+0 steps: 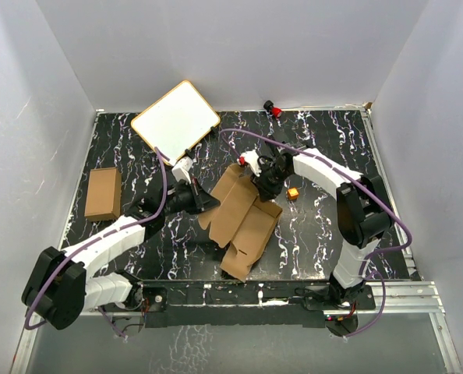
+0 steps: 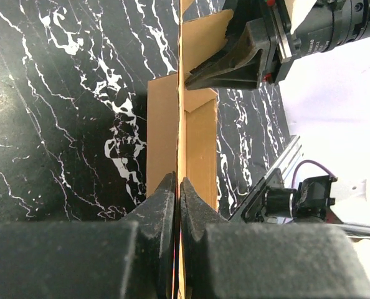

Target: Fold the paper box

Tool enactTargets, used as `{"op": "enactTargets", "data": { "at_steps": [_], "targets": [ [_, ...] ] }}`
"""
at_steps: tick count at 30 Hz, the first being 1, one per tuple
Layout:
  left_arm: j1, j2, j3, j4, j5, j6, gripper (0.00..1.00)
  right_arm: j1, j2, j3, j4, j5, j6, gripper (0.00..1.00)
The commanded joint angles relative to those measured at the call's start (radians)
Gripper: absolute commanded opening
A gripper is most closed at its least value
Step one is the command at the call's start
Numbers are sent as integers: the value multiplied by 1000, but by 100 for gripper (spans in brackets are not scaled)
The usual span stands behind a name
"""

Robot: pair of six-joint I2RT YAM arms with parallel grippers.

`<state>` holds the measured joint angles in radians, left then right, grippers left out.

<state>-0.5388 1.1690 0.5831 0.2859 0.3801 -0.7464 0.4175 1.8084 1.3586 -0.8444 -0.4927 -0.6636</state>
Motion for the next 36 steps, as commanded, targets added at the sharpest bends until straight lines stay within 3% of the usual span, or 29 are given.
{"op": "enactTargets", "data": {
  "at_steps": [1,27,36],
  "targets": [
    [5,-15,-23,24,-16,40,0,1,-53,-53,75,22,4,21],
    [11,-22,-59,123,33,88,0,3,-170,-302,353,27,35,38],
    [10,5,-44,139,59,83,0,18,-189,-357,449,80,74,38]
  ]
}}
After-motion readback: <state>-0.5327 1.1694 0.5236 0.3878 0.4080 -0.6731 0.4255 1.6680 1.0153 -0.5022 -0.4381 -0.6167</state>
